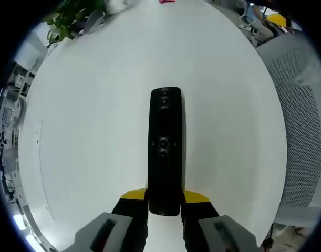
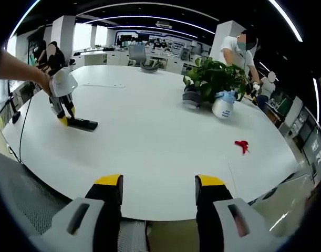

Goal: Press the specified remote control buttons in sequence, fully releasing each button before pressing the next.

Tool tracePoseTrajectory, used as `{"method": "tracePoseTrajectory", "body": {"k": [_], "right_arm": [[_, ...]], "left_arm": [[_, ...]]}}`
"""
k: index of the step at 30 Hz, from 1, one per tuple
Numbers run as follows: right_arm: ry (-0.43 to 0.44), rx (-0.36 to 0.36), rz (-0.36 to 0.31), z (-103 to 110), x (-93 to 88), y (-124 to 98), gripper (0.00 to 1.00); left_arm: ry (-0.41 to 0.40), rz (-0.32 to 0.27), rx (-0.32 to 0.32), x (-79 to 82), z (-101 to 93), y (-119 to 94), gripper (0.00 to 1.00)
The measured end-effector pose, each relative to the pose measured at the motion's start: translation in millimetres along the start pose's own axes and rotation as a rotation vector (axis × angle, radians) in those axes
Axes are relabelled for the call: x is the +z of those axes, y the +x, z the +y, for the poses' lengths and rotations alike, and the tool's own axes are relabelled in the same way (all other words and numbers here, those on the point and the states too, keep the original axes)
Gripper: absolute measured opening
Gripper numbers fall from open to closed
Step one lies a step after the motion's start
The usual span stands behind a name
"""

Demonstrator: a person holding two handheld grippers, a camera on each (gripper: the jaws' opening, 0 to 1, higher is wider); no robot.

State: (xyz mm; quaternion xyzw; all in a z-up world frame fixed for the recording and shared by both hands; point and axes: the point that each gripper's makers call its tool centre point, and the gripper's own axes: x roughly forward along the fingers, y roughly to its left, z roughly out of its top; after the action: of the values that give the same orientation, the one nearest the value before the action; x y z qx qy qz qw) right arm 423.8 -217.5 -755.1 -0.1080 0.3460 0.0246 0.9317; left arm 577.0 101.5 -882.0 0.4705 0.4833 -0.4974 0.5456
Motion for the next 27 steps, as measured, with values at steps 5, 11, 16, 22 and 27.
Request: {"method": "tracePoseTrajectory", "body": {"k": [5,11,16,22,27], "right_arm": [[0.001,-0.001,0.0,-0.3,0.1,0.0,0.56],[0.009,-0.008,0.0,-1.9,-0.3,-0.2,0.56],[0.002,-0.006,0.007,-1.3,-1.7,0.0,0.54],[0.011,0.0,0.007,-0.6,-2.0,-0.2,0.5],[0.013,0.011,0.009,1.6,-2.3,-0.1,0.47]], "left_arm": [[-0.008,-0.007,0.0,-0.4,-3.9,-0.5,0.23],[-0.017,-0.016,0.0,-0.6,-8.0,-0.2,0.23],[-0.025,-0.024,0.002,-0.6,-13.7,-0.9,0.23],[-0.033,-0.04,0.001,-1.2,-20.9,-1.5,0.23],[-0.03,-0.041,0.002,-1.1,-26.4,-1.8,0.23]]}}
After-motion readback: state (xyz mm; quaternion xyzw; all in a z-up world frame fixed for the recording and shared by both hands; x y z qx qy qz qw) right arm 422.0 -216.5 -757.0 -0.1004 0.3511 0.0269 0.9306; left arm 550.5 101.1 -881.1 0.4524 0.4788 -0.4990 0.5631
